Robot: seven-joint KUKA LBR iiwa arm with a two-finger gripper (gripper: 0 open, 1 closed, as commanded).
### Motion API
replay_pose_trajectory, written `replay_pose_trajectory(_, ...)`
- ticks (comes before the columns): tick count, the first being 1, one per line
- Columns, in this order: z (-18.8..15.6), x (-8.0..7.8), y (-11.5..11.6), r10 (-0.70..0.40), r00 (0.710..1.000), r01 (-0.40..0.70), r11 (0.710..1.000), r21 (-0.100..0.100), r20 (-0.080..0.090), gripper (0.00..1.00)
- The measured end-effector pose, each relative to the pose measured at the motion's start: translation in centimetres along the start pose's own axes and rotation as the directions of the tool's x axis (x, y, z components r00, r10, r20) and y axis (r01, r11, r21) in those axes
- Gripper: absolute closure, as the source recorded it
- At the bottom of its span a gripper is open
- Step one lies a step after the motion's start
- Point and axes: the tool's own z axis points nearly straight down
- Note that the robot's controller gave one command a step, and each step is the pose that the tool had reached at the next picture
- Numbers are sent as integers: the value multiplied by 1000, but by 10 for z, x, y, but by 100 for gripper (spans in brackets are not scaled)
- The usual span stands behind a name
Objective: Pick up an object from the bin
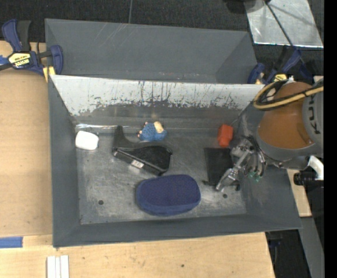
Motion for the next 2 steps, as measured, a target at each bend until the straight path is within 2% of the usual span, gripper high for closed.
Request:
replay_pose_trajectory(1, -2, -1, 0, -4, 1000, 4, 1000, -1, 1, 0)
replay_pose_trajectory(2, -6, -7, 1, -2, 1000, 2, 1000, -6, 21, 100)
